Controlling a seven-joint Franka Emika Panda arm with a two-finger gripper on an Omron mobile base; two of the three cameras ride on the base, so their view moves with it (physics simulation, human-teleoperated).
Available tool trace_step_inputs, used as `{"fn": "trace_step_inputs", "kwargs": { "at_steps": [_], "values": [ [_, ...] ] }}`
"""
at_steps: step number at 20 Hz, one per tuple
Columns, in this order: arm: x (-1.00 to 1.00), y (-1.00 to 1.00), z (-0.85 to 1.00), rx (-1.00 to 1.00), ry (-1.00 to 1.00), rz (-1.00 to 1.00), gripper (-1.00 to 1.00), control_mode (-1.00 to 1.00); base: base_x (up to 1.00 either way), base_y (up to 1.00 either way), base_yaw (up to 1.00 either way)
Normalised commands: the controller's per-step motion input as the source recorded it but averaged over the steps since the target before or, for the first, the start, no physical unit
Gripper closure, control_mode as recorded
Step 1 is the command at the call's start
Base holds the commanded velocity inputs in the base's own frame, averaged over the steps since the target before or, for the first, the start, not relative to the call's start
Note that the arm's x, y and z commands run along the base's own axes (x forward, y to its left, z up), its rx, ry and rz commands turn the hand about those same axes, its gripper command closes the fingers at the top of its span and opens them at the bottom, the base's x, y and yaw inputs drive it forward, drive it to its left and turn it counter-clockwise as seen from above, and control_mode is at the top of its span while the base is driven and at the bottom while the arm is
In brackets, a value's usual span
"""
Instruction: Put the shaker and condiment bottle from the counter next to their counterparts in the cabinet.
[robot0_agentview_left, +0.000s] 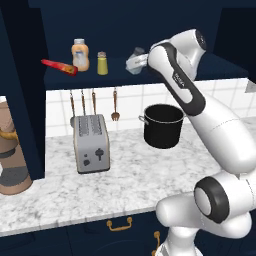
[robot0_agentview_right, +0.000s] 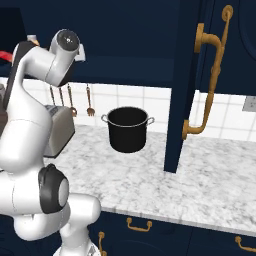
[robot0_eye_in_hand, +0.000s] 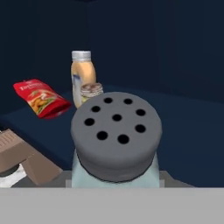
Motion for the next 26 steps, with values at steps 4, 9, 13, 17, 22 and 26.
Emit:
{"fn": "trace_step_inputs", "kwargs": {
  "at_steps": [4,9,13,17,22,26],
  "values": [
    [0.21,0.07,-0.03,0.00,0.00,0.00,1.00,-1.00,0.00,0.00,0.00],
    [0.21,0.06,-0.05,-0.05,0.00,0.00,1.00,-1.00,0.00,0.00,0.00],
    [0.28,0.09,-0.03,-0.09,0.00,0.00,1.00,-1.00,0.00,0.00,0.00],
    [0.26,0.10,0.00,-0.09,0.00,0.00,1.00,-1.00,0.00,0.00,0.00],
    [0.20,0.01,-0.01,-0.02,0.00,0.03,1.00,-1.00,0.00,0.00,0.00],
    [0.26,0.07,-0.11,0.00,0.00,0.12,1.00,-1.00,0.00,0.00,0.00]
  ]
}}
